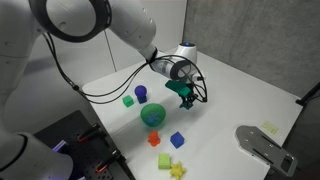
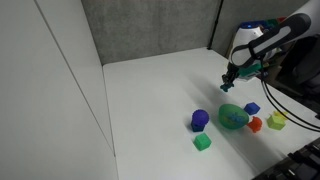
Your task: Put the green bear plush toy in the green bowl
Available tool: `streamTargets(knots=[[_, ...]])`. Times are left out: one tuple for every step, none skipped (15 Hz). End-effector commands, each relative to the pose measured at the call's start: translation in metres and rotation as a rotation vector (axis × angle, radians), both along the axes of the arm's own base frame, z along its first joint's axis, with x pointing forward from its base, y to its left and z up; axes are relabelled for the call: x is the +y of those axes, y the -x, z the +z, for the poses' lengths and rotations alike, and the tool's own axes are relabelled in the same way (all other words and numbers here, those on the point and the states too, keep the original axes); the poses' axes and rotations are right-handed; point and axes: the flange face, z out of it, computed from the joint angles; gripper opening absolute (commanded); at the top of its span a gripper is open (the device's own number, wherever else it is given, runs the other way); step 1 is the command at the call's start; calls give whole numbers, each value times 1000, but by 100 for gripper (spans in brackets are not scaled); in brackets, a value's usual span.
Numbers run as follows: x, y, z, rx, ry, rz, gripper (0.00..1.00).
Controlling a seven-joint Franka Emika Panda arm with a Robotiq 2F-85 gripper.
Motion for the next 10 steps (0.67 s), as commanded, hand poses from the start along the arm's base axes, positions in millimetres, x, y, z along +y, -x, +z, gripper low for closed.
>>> streamTargets(knots=[[25,25,49,31,12,-13,10],[32,33,59,42,14,-10,10],[38,43,68,61,21,-12,10],[44,54,75,80,26,-10,10],[50,65,79,103,36,-16,10],[54,74,82,122,44,-14,10],[59,85,83,141,56,-22,8],[63,95,79,163,60,-20,9],[67,104,74,176,64,-14,10],[72,113,69,188,63,-11,10]])
